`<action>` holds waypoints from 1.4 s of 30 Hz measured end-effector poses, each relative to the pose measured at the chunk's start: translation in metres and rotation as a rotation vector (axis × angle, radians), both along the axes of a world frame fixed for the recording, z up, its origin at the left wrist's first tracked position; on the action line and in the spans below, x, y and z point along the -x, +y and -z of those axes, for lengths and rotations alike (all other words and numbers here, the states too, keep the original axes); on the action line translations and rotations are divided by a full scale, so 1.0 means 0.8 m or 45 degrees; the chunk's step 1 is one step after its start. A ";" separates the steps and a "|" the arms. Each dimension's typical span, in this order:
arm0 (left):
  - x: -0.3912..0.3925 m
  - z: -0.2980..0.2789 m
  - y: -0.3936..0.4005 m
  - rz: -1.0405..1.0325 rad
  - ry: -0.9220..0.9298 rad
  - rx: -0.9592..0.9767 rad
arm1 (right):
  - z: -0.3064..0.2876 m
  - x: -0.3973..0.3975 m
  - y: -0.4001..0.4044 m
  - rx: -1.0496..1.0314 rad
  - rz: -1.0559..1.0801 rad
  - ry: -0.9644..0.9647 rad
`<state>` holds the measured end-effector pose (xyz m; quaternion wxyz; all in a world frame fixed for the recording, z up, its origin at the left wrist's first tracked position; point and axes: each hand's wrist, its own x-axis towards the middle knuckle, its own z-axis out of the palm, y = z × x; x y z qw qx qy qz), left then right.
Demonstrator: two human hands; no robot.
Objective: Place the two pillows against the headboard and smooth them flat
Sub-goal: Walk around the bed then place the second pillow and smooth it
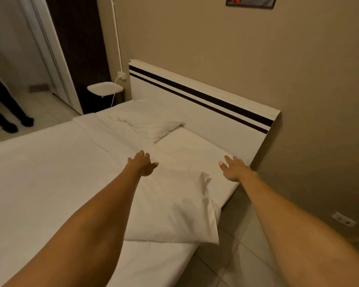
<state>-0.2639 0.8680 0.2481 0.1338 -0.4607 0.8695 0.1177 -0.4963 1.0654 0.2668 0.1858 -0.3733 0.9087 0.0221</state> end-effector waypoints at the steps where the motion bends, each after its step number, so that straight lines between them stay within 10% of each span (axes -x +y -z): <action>1: 0.001 0.005 -0.006 -0.030 -0.001 -0.010 | 0.003 0.007 -0.014 -0.004 -0.033 0.000; 26: -0.037 0.295 -0.153 -0.837 -0.096 -0.487 | 0.254 0.088 -0.386 -0.304 -0.655 -0.215; 42: -0.024 0.505 -0.135 -2.050 0.476 -0.614 | 0.501 0.140 -0.494 -0.458 -0.644 -0.476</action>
